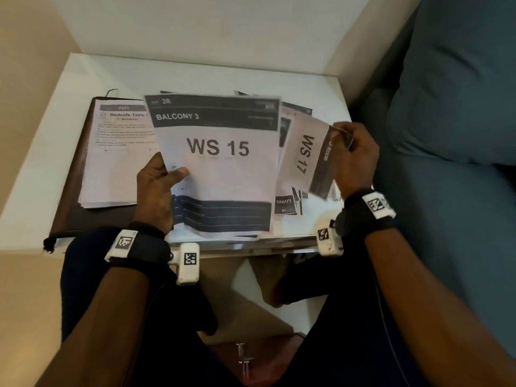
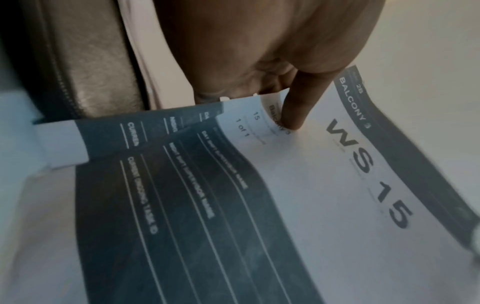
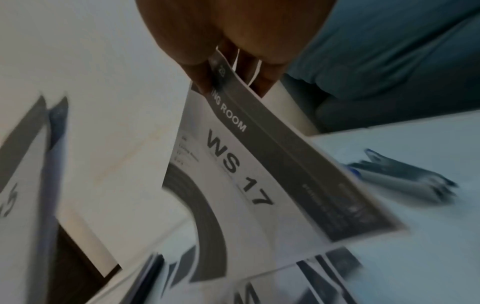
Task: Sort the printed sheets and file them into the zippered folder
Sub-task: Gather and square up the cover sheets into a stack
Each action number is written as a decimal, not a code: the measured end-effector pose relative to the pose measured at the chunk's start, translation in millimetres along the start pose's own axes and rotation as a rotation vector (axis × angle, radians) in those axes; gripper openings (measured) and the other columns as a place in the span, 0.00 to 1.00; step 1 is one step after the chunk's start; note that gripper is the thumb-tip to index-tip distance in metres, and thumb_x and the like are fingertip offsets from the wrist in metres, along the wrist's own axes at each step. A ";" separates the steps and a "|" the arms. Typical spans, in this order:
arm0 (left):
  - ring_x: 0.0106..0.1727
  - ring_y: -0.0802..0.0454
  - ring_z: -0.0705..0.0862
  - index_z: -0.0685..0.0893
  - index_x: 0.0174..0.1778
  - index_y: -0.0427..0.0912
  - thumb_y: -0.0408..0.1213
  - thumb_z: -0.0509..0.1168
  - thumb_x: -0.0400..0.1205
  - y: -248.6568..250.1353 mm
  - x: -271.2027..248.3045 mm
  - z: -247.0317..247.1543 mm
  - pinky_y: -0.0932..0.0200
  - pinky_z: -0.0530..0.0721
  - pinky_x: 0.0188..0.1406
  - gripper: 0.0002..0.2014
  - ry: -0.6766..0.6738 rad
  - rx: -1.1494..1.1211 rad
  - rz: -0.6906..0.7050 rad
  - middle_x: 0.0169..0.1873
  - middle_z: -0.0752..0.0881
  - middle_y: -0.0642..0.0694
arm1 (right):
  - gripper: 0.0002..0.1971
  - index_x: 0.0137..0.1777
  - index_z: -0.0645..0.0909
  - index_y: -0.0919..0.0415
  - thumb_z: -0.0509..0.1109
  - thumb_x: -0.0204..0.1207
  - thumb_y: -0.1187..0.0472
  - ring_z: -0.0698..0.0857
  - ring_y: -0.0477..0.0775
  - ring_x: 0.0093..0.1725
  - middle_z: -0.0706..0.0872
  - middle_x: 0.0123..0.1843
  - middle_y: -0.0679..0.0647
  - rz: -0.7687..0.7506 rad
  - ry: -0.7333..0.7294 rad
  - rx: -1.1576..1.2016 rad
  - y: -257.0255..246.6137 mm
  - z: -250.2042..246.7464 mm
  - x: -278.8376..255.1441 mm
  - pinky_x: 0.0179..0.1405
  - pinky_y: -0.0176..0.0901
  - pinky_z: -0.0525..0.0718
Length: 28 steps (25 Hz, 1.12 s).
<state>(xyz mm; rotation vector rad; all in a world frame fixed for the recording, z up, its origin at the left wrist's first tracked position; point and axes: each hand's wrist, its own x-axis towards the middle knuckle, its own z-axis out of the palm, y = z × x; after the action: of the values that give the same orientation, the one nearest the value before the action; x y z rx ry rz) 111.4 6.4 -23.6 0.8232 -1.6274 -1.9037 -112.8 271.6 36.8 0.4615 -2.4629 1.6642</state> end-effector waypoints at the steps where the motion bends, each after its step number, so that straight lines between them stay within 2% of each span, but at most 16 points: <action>1: 0.63 0.54 0.90 0.81 0.74 0.36 0.23 0.64 0.88 10.2 -1.6 3.0 0.59 0.87 0.62 0.18 -0.024 0.049 0.064 0.61 0.92 0.53 | 0.08 0.56 0.87 0.53 0.69 0.83 0.63 0.91 0.46 0.52 0.91 0.51 0.47 -0.067 -0.007 0.014 -13.7 0.1 15.0 0.55 0.49 0.91; 3: 0.59 0.58 0.90 0.84 0.70 0.34 0.21 0.64 0.86 25.5 -7.0 11.6 0.63 0.86 0.59 0.16 -0.078 0.138 0.170 0.55 0.93 0.58 | 0.09 0.57 0.89 0.55 0.71 0.82 0.63 0.91 0.45 0.52 0.92 0.52 0.47 -0.159 -0.082 0.014 -38.0 2.3 41.7 0.58 0.48 0.91; 5: 0.57 0.56 0.90 0.86 0.66 0.39 0.23 0.66 0.86 40.3 -11.2 23.2 0.57 0.88 0.57 0.15 -0.148 0.244 0.259 0.53 0.94 0.57 | 0.08 0.58 0.90 0.56 0.72 0.82 0.61 0.91 0.43 0.53 0.92 0.52 0.46 -0.209 -0.190 -0.014 -62.5 4.9 60.5 0.59 0.46 0.90; 7: 0.58 0.49 0.88 0.87 0.66 0.41 0.29 0.67 0.86 55.0 -13.0 36.7 0.49 0.87 0.59 0.14 -0.191 0.441 0.401 0.57 0.92 0.46 | 0.08 0.57 0.90 0.52 0.73 0.81 0.60 0.91 0.43 0.52 0.93 0.51 0.44 -0.261 -0.309 -0.038 -86.0 7.0 70.2 0.58 0.49 0.91; 9: 0.63 0.46 0.84 0.88 0.66 0.38 0.27 0.68 0.85 65.0 -10.8 50.2 0.50 0.83 0.61 0.14 -0.206 0.674 0.611 0.63 0.88 0.38 | 0.09 0.57 0.91 0.52 0.74 0.80 0.59 0.91 0.42 0.51 0.93 0.50 0.43 -0.349 -0.432 -0.092 -105.5 11.1 70.3 0.58 0.48 0.90; 11: 0.71 0.41 0.77 0.87 0.66 0.42 0.24 0.68 0.82 72.3 -6.7 64.1 0.53 0.77 0.69 0.18 -0.174 0.820 0.710 0.72 0.80 0.39 | 0.09 0.57 0.92 0.53 0.75 0.80 0.60 0.91 0.39 0.50 0.93 0.49 0.43 -0.410 -0.540 -0.135 -118.2 16.4 62.9 0.57 0.39 0.89; 13: 0.80 0.36 0.70 0.87 0.66 0.46 0.22 0.68 0.81 77.4 -2.1 70.3 0.49 0.72 0.77 0.20 -0.116 0.868 0.694 0.79 0.73 0.39 | 0.09 0.57 0.92 0.55 0.75 0.80 0.62 0.90 0.38 0.49 0.93 0.49 0.44 -0.409 -0.594 -0.119 -125.1 21.3 53.8 0.55 0.35 0.88; 15: 0.79 0.33 0.73 0.87 0.64 0.42 0.22 0.67 0.82 82.4 0.5 73.9 0.48 0.74 0.76 0.17 -0.099 0.893 0.668 0.79 0.74 0.36 | 0.09 0.57 0.92 0.57 0.75 0.79 0.64 0.91 0.40 0.49 0.94 0.49 0.46 -0.363 -0.640 -0.063 -124.9 25.4 45.4 0.55 0.34 0.88; 17: 0.66 0.33 0.83 0.87 0.61 0.35 0.28 0.64 0.85 90.2 0.6 77.5 0.58 0.77 0.64 0.11 -0.098 0.916 0.649 0.67 0.84 0.33 | 0.09 0.57 0.92 0.57 0.76 0.79 0.63 0.91 0.40 0.49 0.94 0.50 0.47 -0.317 -0.678 -0.050 -123.7 27.9 37.8 0.55 0.35 0.88; 18: 0.58 0.35 0.85 0.87 0.58 0.34 0.34 0.62 0.85 95.6 -0.5 76.3 0.60 0.77 0.56 0.13 -0.107 0.908 0.652 0.58 0.87 0.34 | 0.08 0.57 0.92 0.57 0.76 0.80 0.61 0.91 0.41 0.49 0.94 0.50 0.46 -0.307 -0.692 -0.052 -124.5 29.2 35.5 0.55 0.38 0.89; 20: 0.50 0.41 0.86 0.88 0.54 0.36 0.40 0.60 0.82 101.8 -0.8 67.3 0.57 0.79 0.47 0.15 -0.102 0.850 0.666 0.48 0.88 0.39 | 0.10 0.58 0.91 0.55 0.74 0.82 0.52 0.93 0.45 0.48 0.95 0.49 0.47 -0.252 -0.691 0.009 -125.9 25.5 36.7 0.53 0.43 0.90; 22: 0.48 0.44 0.87 0.87 0.55 0.39 0.33 0.63 0.86 104.2 0.0 51.0 0.59 0.82 0.44 0.08 -0.011 0.807 0.644 0.48 0.89 0.41 | 0.17 0.58 0.89 0.56 0.70 0.84 0.43 0.93 0.52 0.49 0.95 0.50 0.50 -0.082 -0.581 0.149 -115.3 15.7 49.6 0.53 0.48 0.89; 24: 0.49 0.49 0.85 0.85 0.61 0.39 0.31 0.64 0.88 105.3 -3.5 34.4 0.71 0.80 0.42 0.08 0.130 0.749 0.541 0.52 0.88 0.44 | 0.19 0.57 0.88 0.59 0.68 0.84 0.42 0.93 0.55 0.49 0.94 0.50 0.53 0.124 -0.438 0.189 -83.6 6.0 60.5 0.52 0.52 0.89; 26: 0.56 0.54 0.84 0.81 0.67 0.39 0.31 0.66 0.87 101.1 -8.9 19.3 0.79 0.79 0.46 0.13 0.226 0.568 0.379 0.60 0.86 0.47 | 0.15 0.54 0.88 0.61 0.71 0.84 0.49 0.92 0.55 0.44 0.94 0.48 0.56 0.281 -0.395 0.017 -34.1 6.6 54.8 0.48 0.54 0.89; 27: 0.60 0.54 0.86 0.78 0.71 0.40 0.31 0.66 0.86 94.8 -9.3 10.4 0.78 0.81 0.50 0.16 0.250 0.442 0.296 0.65 0.86 0.48 | 0.14 0.54 0.88 0.63 0.72 0.83 0.51 0.92 0.54 0.43 0.94 0.48 0.58 0.346 -0.433 -0.093 -7.8 11.2 45.4 0.45 0.51 0.89; 28: 0.62 0.54 0.87 0.76 0.74 0.43 0.31 0.67 0.85 89.8 -10.7 4.1 0.71 0.84 0.56 0.20 0.266 0.318 0.230 0.68 0.87 0.49 | 0.14 0.53 0.88 0.64 0.74 0.82 0.52 0.92 0.54 0.43 0.93 0.48 0.59 0.396 -0.492 -0.200 13.9 16.7 33.2 0.45 0.50 0.89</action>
<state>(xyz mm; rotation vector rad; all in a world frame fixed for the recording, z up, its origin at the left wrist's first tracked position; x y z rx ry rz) 114.7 2.4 66.8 0.9241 -1.7909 -1.3372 -147.6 255.2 27.4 0.4158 -3.2238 1.5431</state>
